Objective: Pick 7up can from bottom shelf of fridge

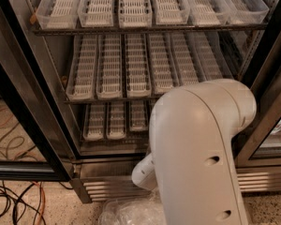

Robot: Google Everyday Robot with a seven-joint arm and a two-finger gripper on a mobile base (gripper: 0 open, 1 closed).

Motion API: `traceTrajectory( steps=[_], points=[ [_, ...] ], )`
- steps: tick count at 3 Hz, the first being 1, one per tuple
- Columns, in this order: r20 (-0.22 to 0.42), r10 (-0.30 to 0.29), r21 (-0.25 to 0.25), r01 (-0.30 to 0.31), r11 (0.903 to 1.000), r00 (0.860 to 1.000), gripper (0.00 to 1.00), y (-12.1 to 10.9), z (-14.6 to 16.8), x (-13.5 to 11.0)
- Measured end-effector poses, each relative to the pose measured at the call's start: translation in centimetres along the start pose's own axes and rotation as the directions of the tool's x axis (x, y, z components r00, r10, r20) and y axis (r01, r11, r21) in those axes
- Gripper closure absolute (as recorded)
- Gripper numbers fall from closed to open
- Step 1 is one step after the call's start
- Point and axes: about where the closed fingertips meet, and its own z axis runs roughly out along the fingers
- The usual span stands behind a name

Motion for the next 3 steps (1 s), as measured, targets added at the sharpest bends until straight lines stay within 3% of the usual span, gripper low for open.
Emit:
traceTrajectory(
  steps=[1, 2, 3],
  points=[
    [-0.013, 0.022, -0.023, -0.022, 0.9995, 1.000, 0.88, 0.0, -0.3, -0.2],
    [0.018, 0.087, -0.062, -0.086, 0.9944, 0.996, 1.00, -0.7, -1.7, -2.8],
    [0.048, 0.121, -0.127, -0.114, 0.9852, 0.991, 1.00, -0.9, -4.0, -5.4]
  ],
)
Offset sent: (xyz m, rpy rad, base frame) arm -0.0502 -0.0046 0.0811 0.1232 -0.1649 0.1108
